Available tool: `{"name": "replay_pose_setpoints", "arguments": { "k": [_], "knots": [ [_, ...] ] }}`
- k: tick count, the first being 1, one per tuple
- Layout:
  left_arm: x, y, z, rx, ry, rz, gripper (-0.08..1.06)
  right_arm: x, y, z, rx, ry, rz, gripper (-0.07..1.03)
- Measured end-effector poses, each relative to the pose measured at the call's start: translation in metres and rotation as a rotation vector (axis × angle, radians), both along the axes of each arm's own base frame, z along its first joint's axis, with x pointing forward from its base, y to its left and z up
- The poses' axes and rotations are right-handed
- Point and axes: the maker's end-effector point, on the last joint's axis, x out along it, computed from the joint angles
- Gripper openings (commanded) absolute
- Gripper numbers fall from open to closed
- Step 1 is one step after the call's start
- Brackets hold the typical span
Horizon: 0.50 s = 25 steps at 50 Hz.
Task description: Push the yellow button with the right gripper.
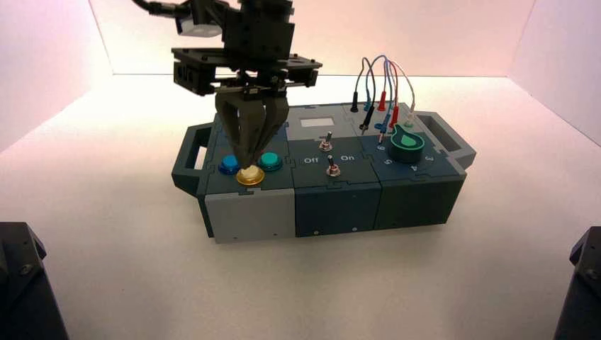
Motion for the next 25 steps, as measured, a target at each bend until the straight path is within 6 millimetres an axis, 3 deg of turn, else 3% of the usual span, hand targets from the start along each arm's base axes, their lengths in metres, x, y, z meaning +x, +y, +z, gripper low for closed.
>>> {"name": "replay_pose_setpoints", "arguments": {
  "k": [25],
  "knots": [
    [-0.002,0.0,0.005,0.0,-0.017,-0.001,-0.03,0.001,0.0,-0.018,-0.037,0.02,0.004,-0.02]
  ]
}}
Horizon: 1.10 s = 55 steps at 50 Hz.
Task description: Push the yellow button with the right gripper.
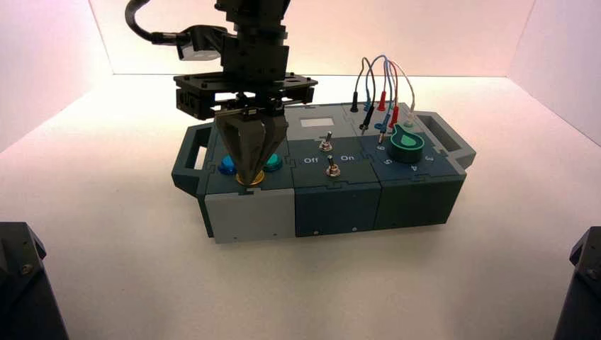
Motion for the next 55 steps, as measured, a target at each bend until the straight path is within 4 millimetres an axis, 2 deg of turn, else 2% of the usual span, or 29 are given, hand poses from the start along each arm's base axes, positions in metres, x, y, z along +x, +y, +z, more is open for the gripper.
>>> {"name": "replay_pose_setpoints", "arguments": {
  "k": [26,43,55],
  "knots": [
    [-0.001,0.0,0.003,-0.003,-0.012,0.001,-0.03,0.006,0.005,0.007,0.01,-0.005,-0.003,-0.02],
    [-0.001,0.0,0.003,-0.002,-0.012,0.0,-0.03,0.021,-0.003,0.007,0.006,-0.012,-0.035,-0.02],
    [-0.001,0.0,0.003,-0.003,-0.012,0.0,-0.03,0.021,-0.004,0.004,-0.001,-0.011,-0.033,-0.02]
  ]
}}
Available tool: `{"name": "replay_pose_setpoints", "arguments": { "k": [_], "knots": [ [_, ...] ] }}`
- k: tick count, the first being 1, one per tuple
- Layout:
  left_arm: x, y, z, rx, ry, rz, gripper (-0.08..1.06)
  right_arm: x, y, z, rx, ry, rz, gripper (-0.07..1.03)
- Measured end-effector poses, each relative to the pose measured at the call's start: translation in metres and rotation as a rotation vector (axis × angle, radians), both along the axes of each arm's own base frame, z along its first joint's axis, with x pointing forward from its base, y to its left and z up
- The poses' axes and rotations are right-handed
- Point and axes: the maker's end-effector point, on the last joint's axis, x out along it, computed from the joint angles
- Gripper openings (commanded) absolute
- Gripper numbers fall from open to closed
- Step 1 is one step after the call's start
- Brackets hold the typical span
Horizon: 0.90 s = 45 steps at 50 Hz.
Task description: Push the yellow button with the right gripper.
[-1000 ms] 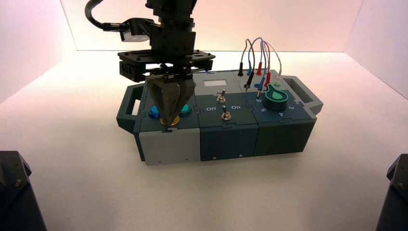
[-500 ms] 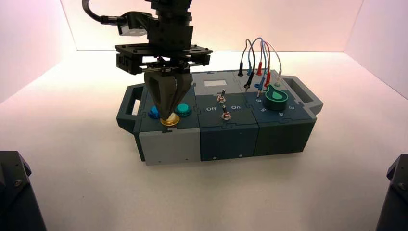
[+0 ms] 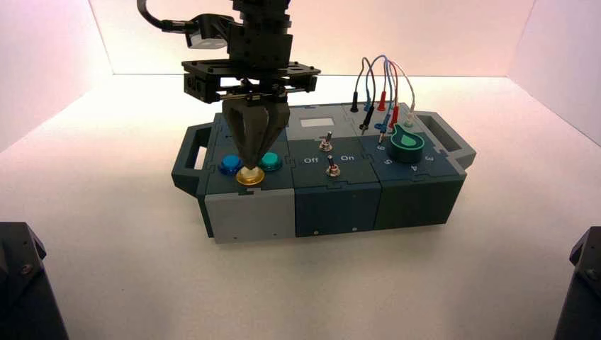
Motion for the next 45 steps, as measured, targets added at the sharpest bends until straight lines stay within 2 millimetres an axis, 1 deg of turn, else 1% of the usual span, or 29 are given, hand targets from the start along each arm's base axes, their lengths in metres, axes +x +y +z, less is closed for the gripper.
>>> {"name": "replay_pose_setpoints", "arguments": {
  "k": [6,23,30,35,39,45],
  "knots": [
    [0.0,0.0,0.0,0.0,-0.002,0.0,-0.03,-0.001,0.0,-0.004,-0.009,0.006,0.002,-0.02],
    [0.0,0.0,0.0,0.0,-0.002,0.0,-0.03,0.0,0.001,-0.002,-0.004,0.005,-0.001,-0.02],
    [0.0,0.0,0.001,0.0,-0.003,0.0,-0.03,0.0,0.002,0.017,0.024,-0.012,0.002,-0.02],
    [0.0,0.0,0.0,0.0,-0.002,0.0,-0.03,0.002,0.004,0.038,0.066,-0.04,0.002,-0.02],
    [0.0,0.0,0.001,0.001,-0.003,0.0,-0.03,0.002,0.005,0.05,0.09,-0.059,0.005,-0.02],
    [-0.001,0.0,0.003,0.0,-0.009,0.0,-0.03,0.002,0.005,0.053,0.097,-0.063,0.003,-0.02]
  ]
}}
